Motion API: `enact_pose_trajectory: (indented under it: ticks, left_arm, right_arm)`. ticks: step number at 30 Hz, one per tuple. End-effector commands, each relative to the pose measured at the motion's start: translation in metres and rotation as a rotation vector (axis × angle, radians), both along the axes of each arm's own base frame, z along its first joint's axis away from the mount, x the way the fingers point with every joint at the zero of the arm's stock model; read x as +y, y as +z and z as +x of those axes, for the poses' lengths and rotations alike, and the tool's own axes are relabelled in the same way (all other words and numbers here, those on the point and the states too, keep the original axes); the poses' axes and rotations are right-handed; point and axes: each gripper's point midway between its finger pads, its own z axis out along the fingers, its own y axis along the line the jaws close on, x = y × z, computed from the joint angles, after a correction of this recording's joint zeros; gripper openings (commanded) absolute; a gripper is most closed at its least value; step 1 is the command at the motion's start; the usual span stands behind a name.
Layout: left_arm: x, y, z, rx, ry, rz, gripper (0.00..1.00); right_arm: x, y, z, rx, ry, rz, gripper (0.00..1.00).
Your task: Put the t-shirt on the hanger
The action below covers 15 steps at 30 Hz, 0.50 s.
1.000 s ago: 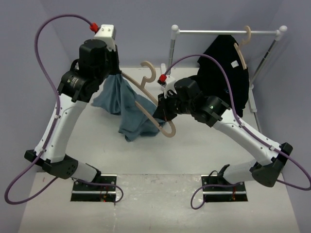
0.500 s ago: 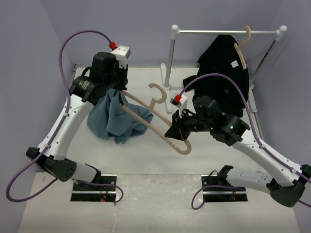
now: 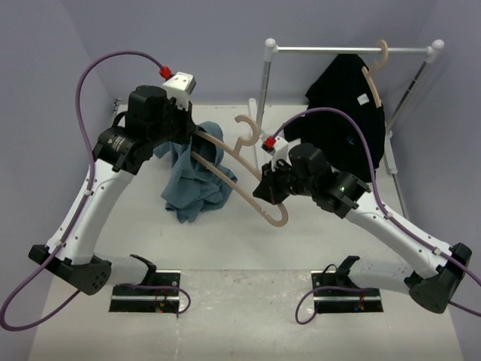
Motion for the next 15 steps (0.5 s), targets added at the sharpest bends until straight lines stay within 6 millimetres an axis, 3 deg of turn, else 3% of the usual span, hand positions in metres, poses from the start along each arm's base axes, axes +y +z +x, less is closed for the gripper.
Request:
enact_pose_trajectory:
  ticks: [1,6,9,12,15]
  left_arm:
    - [-0.019,0.025,0.001,-0.038,-0.068,-0.078,0.0]
    - [-0.038,0.054,-0.007,-0.087,-0.132,-0.153,0.0]
    - [-0.032,0.075,-0.007,-0.143,-0.095,-0.179,0.0]
    - [-0.017,0.084,0.001,-0.175,0.001,-0.168,0.0]
    - [0.003,0.09,0.018,-0.22,0.165,-0.181,0.0]
  right_arm:
    - [0.022,0.039,0.036,-0.086,-0.077,0.096,0.0]
    - [0.013,0.045,0.082,-0.122,-0.338,0.086,0.0]
    - [-0.006,0.046,0.104,-0.164,-0.51,0.057,0.0]
    - [-0.013,0.051,0.107,-0.19,-0.532,0.032,0.0]
    - [-0.003,0.038,0.096,-0.141,-0.418,-0.046,0.0]
